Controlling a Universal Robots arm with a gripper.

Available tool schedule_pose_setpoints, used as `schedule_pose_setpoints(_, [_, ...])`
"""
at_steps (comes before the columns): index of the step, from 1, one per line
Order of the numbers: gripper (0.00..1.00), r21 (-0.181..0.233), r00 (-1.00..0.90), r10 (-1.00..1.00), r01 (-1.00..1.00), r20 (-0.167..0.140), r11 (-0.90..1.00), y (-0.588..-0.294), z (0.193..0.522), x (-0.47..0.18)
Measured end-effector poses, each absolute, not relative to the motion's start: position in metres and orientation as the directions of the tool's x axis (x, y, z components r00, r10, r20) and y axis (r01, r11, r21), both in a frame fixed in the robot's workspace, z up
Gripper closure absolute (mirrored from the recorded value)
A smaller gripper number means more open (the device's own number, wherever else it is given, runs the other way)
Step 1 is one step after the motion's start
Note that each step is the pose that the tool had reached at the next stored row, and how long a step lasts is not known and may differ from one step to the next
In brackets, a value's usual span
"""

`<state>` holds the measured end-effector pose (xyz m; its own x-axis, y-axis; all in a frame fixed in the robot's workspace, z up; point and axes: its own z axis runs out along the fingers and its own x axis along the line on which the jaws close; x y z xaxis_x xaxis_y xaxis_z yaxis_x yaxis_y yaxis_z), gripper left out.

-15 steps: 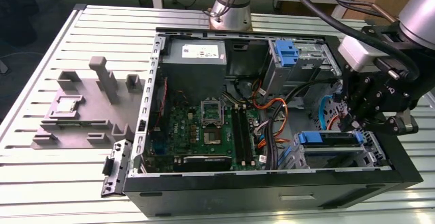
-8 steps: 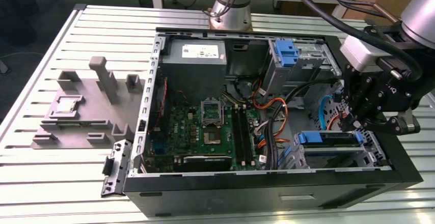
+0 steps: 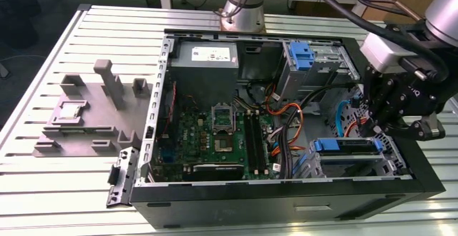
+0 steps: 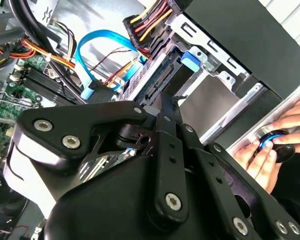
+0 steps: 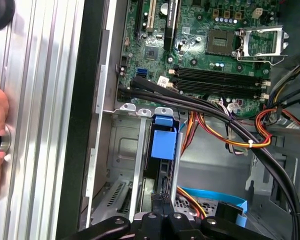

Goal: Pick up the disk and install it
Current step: 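Insert the disk into the insertion slot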

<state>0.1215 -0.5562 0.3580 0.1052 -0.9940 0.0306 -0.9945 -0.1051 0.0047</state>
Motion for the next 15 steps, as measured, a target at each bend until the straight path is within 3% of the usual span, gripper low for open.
schedule_pose_setpoints(15, [0.90,0.003,0.232,-0.972,-0.973,0.031,-0.232,-0.5560,0.3616,0.1223])
